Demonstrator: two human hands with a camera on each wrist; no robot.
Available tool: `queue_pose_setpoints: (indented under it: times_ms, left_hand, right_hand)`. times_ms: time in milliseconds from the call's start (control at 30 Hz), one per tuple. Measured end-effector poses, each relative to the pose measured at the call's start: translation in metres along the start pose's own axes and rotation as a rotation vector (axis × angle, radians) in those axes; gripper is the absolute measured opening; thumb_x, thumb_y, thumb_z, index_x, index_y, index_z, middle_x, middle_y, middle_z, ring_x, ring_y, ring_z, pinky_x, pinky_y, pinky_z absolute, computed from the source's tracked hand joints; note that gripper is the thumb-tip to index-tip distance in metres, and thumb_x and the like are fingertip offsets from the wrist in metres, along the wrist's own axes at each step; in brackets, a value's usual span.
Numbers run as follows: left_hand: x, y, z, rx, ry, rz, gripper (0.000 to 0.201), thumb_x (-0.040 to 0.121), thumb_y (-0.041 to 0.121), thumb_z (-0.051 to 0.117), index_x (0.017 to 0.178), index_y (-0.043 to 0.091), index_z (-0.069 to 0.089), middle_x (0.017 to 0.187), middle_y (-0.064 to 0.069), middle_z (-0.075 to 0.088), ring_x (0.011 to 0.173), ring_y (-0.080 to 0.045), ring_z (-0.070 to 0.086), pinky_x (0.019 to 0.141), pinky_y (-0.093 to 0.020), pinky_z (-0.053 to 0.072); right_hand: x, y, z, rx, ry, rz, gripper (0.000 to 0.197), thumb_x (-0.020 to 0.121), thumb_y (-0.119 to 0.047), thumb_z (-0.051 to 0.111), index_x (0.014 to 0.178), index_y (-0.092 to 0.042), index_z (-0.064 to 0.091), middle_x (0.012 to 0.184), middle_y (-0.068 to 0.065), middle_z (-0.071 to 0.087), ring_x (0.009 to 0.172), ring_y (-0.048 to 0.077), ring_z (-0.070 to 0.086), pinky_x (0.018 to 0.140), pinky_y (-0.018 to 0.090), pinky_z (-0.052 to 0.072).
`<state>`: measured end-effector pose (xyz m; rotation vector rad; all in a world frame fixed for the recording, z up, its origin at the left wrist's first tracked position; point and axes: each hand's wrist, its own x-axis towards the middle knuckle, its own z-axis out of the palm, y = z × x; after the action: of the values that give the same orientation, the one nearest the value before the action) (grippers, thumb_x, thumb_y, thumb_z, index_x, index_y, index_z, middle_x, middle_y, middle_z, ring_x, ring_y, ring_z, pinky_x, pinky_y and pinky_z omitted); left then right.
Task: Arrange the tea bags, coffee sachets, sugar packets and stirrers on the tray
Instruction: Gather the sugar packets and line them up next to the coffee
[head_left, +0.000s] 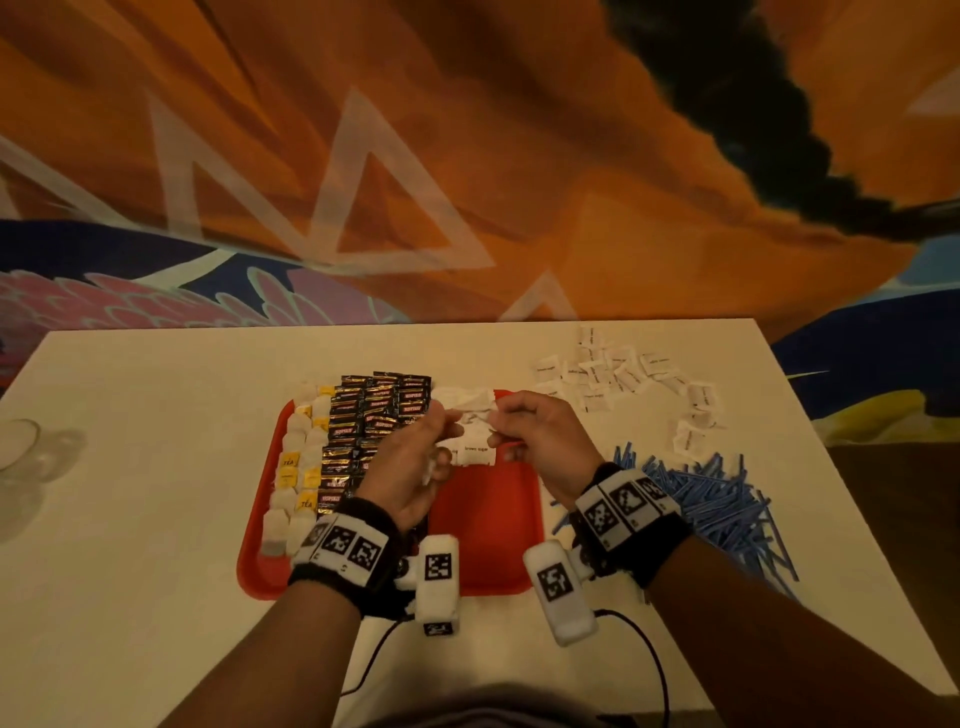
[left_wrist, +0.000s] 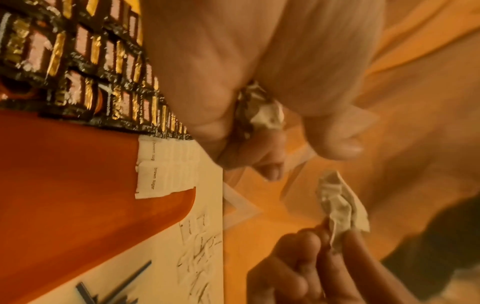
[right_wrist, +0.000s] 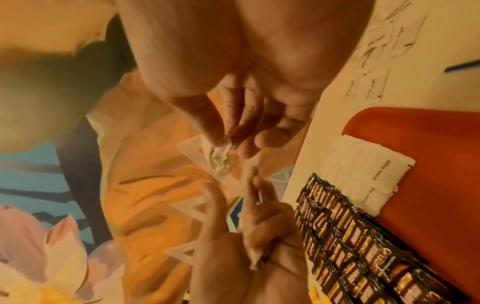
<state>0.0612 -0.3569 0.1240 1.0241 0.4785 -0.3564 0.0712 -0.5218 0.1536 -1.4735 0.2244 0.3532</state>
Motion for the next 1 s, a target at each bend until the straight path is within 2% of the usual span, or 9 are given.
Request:
queue_pose_setpoints:
  times_ms: [67, 133, 300, 467, 567, 667, 767, 867, 1000]
  left_hand:
    - [-0.006, 0.0, 0.005, 0.078, -0.066, 0.005, 0.045, 0.079, 0.041, 0.066, 0.108, 0.006, 0.066, 0.09, -0.002, 0.067, 0.052, -0.006, 0.042, 0.04, -0.016, 0.034]
    - [-0.009, 0.0, 0.007, 0.128, -0.074, 0.029, 0.043, 0.074, 0.034, 0.073, 0.106, 0.006, 0.068, 0.091, -0.004, 0.064, 0.053, -0.007, 0.042, 0.041, -0.017, 0.034]
    - [-0.009, 0.004, 0.011, 0.15, -0.029, 0.057, 0.003, 0.092, 0.009, 0.066, 0.094, 0.009, 0.068, 0.072, 0.001, 0.061, 0.05, -0.008, 0.044, 0.04, -0.018, 0.034]
    - [-0.008, 0.005, 0.01, 0.216, -0.008, 0.088, 0.007, 0.094, 0.008, 0.063, 0.088, 0.01, 0.067, 0.064, 0.003, 0.06, 0.049, -0.01, 0.045, 0.041, -0.02, 0.033]
    - [-0.008, 0.003, 0.008, 0.285, -0.031, 0.089, 0.01, 0.092, 0.001, 0.063, 0.086, 0.008, 0.066, 0.065, -0.001, 0.056, 0.051, -0.011, 0.045, 0.043, -0.022, 0.032]
    - [-0.009, 0.002, 0.007, 0.353, -0.057, 0.058, 0.014, 0.09, -0.005, 0.061, 0.087, 0.009, 0.065, 0.058, -0.001, 0.05, 0.049, -0.012, 0.043, 0.044, -0.024, 0.031]
    - [-0.01, 0.004, 0.007, 0.41, -0.095, 0.057, 0.012, 0.09, -0.001, 0.062, 0.093, 0.01, 0.068, 0.059, 0.001, 0.055, 0.049, -0.012, 0.044, 0.044, -0.024, 0.031]
    - [-0.01, 0.005, 0.006, 0.421, -0.1, 0.1, 0.011, 0.092, 0.021, 0.068, 0.088, 0.011, 0.072, 0.066, 0.001, 0.059, 0.05, -0.013, 0.043, 0.044, -0.024, 0.031]
    - [-0.008, 0.003, 0.008, 0.453, -0.038, 0.156, 0.013, 0.094, 0.02, 0.068, 0.089, 0.009, 0.073, 0.058, 0.006, 0.057, 0.047, -0.011, 0.041, 0.043, -0.022, 0.031]
  right_hand:
    - [0.002, 0.0, 0.001, -0.011, -0.004, 0.029, 0.01, 0.092, -0.004, 0.062, 0.099, 0.002, 0.062, 0.079, 0.009, 0.063, 0.064, 0.015, 0.06, 0.055, 0.029, 0.044]
    - [0.003, 0.001, 0.002, -0.053, -0.008, 0.055, 0.017, 0.093, -0.007, 0.061, 0.106, 0.005, 0.061, 0.077, 0.008, 0.065, 0.063, 0.015, 0.06, 0.055, 0.028, 0.043]
    - [0.002, 0.004, 0.003, -0.034, 0.016, 0.114, 0.015, 0.096, -0.01, 0.055, 0.106, 0.001, 0.062, 0.069, 0.005, 0.066, 0.056, 0.014, 0.058, 0.051, 0.025, 0.04]
    - [0.0, 0.007, 0.005, -0.104, 0.015, 0.046, 0.021, 0.091, -0.026, 0.067, 0.097, -0.006, 0.062, 0.083, 0.005, 0.068, 0.066, 0.011, 0.061, 0.05, 0.024, 0.043]
    - [0.001, 0.006, 0.005, -0.174, 0.037, -0.063, 0.012, 0.086, -0.019, 0.073, 0.085, -0.015, 0.062, 0.083, 0.008, 0.069, 0.068, 0.012, 0.06, 0.054, 0.026, 0.047]
    - [0.006, 0.005, 0.004, -0.189, 0.095, -0.074, 0.008, 0.088, -0.022, 0.071, 0.084, -0.016, 0.067, 0.088, 0.011, 0.07, 0.071, 0.014, 0.06, 0.056, 0.029, 0.048]
    - [0.01, 0.007, 0.002, -0.225, 0.079, -0.086, 0.019, 0.089, -0.027, 0.069, 0.09, -0.008, 0.073, 0.091, 0.014, 0.072, 0.067, 0.014, 0.06, 0.053, 0.026, 0.047]
    - [0.011, 0.006, 0.0, -0.277, 0.032, -0.088, 0.021, 0.088, -0.03, 0.07, 0.089, -0.01, 0.075, 0.09, 0.012, 0.072, 0.062, 0.014, 0.062, 0.054, 0.03, 0.049]
    - [0.014, 0.006, -0.002, -0.263, 0.146, -0.113, 0.027, 0.089, -0.036, 0.069, 0.079, -0.011, 0.07, 0.069, 0.006, 0.068, 0.053, 0.01, 0.06, 0.061, 0.034, 0.05]
